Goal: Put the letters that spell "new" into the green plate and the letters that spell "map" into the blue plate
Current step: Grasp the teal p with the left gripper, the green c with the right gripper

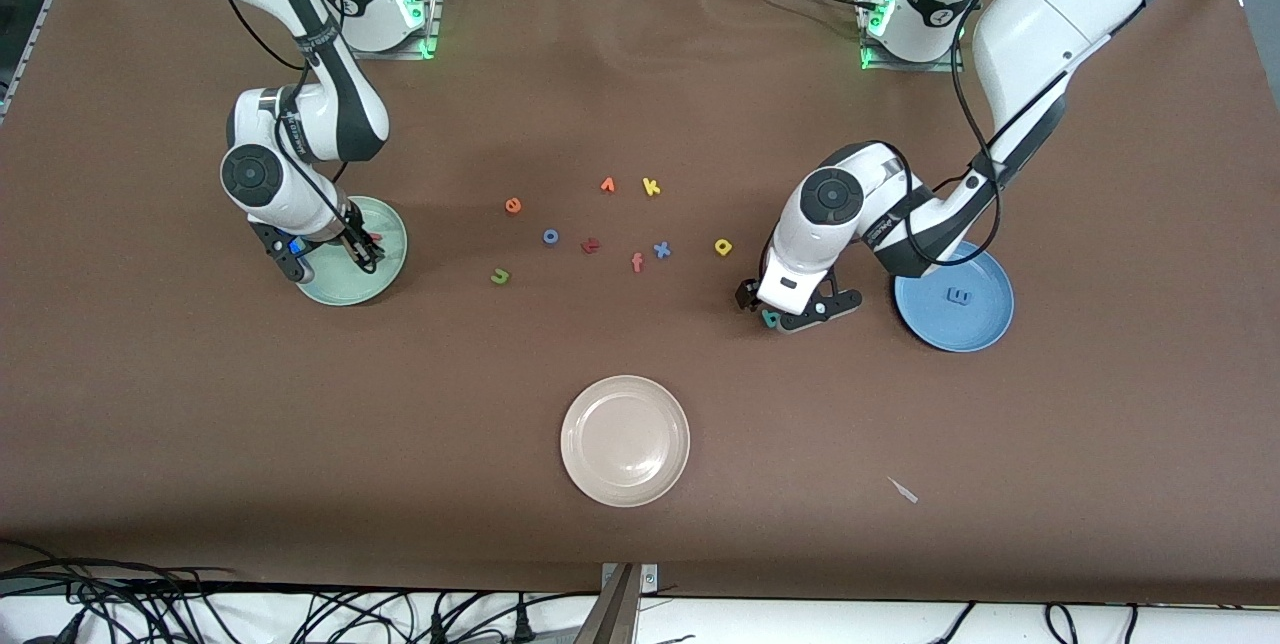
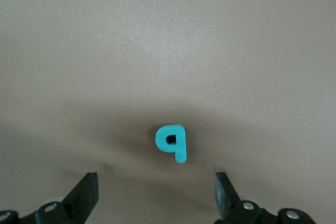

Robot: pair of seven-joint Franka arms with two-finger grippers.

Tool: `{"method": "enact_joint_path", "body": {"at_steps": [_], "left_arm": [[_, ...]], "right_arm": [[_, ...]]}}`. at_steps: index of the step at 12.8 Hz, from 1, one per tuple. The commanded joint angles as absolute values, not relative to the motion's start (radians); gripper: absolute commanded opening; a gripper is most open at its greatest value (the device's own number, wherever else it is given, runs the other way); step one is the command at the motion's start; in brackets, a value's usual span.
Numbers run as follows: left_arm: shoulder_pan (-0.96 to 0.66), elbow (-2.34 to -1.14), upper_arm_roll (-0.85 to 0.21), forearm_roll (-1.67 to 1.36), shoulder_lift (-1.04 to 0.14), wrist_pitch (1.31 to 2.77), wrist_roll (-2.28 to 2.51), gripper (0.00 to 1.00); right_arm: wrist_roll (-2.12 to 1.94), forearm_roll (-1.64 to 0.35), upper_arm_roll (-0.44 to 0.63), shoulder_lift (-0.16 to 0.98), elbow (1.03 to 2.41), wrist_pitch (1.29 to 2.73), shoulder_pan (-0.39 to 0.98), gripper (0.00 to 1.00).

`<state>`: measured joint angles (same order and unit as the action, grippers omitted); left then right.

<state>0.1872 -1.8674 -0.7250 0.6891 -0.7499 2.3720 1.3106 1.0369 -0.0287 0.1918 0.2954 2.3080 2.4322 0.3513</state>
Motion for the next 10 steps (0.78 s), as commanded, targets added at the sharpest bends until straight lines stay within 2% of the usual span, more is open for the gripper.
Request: {"method": "enact_joint_path", "body": {"at_steps": [1,3,5,8,10], "left_arm": [[0.175,-1.774,-0.723,0.718,-0.825,2.365,1.342,0.97],[0.167,-1.753,-0.716,0.71,-0.842,2.364,1.342,0.94],[0.144,-1.74,-0.7,0.704,-0.856,2.364,1.345,0.82],[0.141,-1.74,-0.692,0.704,-0.856,2.364,1.345,0.51],[0.143,-1.741,-0.689,0.707,-0.854,2.356,1.336,0.17]], "right_arm": [[1.017,-0.035,0.134,0.247,2.226,2.282,0.35,1.0],[1.026,-0.035,0.059,0.271,2.12,2.221,0.359,1.0],[1.026,-0.035,-0.004,0.316,2.054,2.226,0.364,1.0],[0.964,-0.037,-0.069,0.386,2.01,2.302,0.365,1.0],[0.911,-0.07,-0.078,0.417,2.014,2.394,0.365,0.99]]}}
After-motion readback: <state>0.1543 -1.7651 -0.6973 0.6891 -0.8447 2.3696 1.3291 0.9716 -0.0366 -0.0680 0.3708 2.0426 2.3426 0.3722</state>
